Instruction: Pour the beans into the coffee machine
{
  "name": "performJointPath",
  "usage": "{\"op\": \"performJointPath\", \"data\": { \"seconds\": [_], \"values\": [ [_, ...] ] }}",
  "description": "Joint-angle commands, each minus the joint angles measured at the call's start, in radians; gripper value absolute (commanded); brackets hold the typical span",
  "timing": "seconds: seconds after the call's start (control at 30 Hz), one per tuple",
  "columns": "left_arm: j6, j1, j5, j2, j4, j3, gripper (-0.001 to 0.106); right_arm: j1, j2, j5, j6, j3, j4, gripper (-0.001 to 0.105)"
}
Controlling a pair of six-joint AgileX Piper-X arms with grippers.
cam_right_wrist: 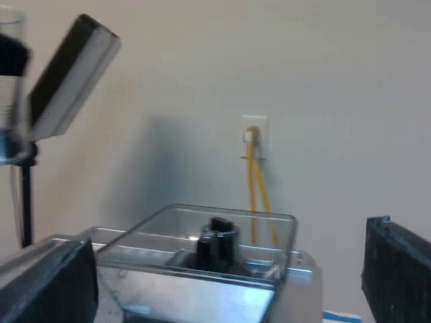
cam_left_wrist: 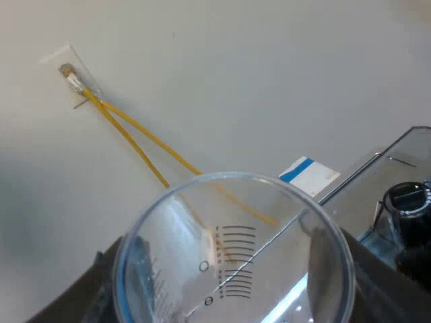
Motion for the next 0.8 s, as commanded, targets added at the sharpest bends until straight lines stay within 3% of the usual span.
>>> {"op": "performJointPath", "data": {
  "seconds": [0.03,0.2,0.37,0.8],
  "values": [
    [0.002,-0.004,-0.025,0.031,0.003,-0.033,0.005,0.001,-0.008,-0.036,0.001,-0.011,-0.009,0.081],
    [0.002,-0.004,-0.025,0.071,0.003,-0.057,0.005,0.001,-0.008,-0.097,0.042,-0.011,-0.007,0.081],
    [0.019,-0.004,-0.025,0.105,0.0,-0.085,0.005,0.001,-0.008,-0.146,0.041,-0.011,0.034,0.081],
    [0.031,-0.004,-0.025,0.179,-0.083,-0.114,0.005,0.001,-0.008,-0.147,0.087,-0.011,0.059,0.081]
  ]
}}
